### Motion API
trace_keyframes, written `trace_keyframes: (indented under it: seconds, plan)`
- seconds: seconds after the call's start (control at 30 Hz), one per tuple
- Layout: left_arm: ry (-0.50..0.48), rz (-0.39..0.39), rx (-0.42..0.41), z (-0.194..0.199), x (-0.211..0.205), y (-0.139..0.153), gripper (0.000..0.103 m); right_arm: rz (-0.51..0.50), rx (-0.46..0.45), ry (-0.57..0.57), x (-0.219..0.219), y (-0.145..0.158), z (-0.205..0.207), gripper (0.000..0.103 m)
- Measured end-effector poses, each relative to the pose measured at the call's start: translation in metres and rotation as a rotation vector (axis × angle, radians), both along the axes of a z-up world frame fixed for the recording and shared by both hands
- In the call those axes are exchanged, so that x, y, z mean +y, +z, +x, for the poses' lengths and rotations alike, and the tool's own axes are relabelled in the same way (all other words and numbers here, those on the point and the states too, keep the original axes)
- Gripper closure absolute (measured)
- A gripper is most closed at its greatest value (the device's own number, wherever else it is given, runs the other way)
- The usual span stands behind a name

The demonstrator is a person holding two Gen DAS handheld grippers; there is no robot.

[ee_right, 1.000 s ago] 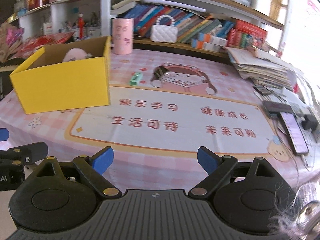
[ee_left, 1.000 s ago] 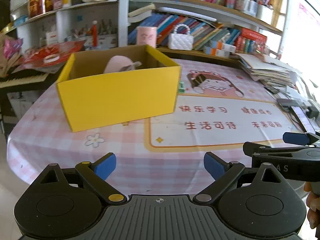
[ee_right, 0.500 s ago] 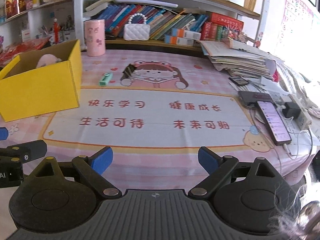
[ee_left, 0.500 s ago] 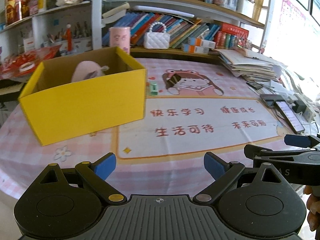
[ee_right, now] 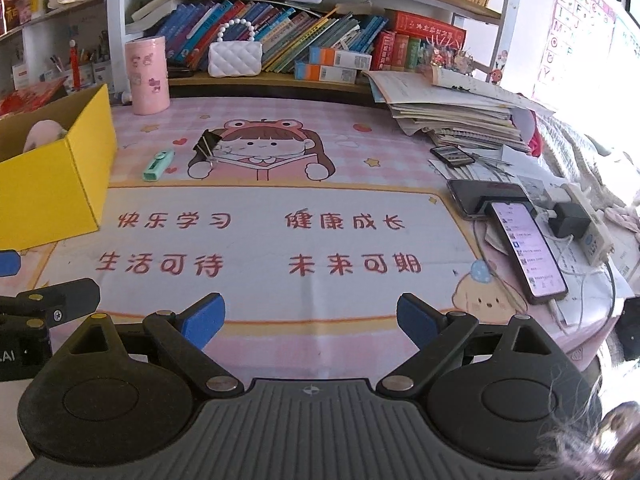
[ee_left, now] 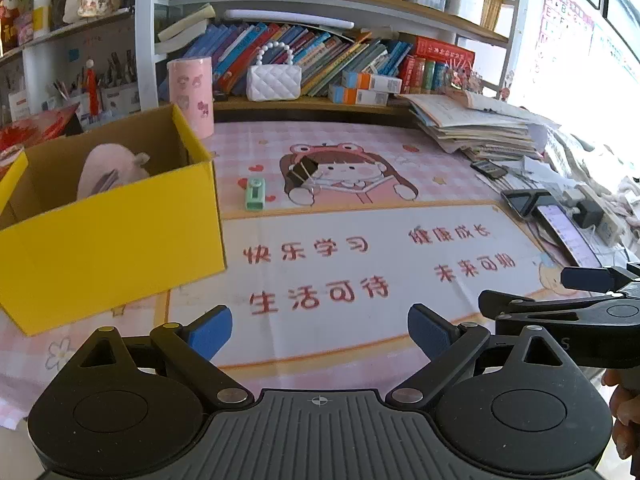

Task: Organize objects
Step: 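Withdraw both open tools from the yellow box toward the remaining table items, then grasp the mint-green clip with the left tool while the right tool grasps the binder clip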

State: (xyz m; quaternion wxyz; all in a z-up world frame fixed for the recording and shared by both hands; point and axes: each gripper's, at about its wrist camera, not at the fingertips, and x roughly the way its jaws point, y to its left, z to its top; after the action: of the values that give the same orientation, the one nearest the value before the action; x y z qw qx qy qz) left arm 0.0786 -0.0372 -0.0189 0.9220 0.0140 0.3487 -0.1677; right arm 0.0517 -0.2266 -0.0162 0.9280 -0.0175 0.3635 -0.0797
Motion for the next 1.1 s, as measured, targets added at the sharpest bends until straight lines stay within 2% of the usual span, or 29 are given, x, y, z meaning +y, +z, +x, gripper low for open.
trace_keyframes:
  seconds: [0.37,0.5,0.63,0.87,1.1]
  plan:
    - [0.08,0.002,0.007,0.04,-0.023,-0.005,0.007,0.01,0.015,0.129,-0.019,-0.002,0.053,0.014]
    - [0.1,0.006,0.005,0.055,-0.033,-0.004,0.007,0.023,0.011,0.175,-0.028,-0.002,0.075,0.024]
    - [0.12,0.057,-0.018,0.065,-0.044,-0.002,0.007,0.064,0.001,0.219,-0.037,-0.002,0.095,0.036]
    - [0.15,0.115,-0.033,0.083,-0.057,-0.001,0.008,0.142,-0.039,0.31,-0.047,0.0,0.132,0.041]
    - [0.152,0.169,-0.03,0.096,-0.074,-0.006,0.009,0.185,-0.05,0.478,-0.044,-0.002,0.185,0.046]
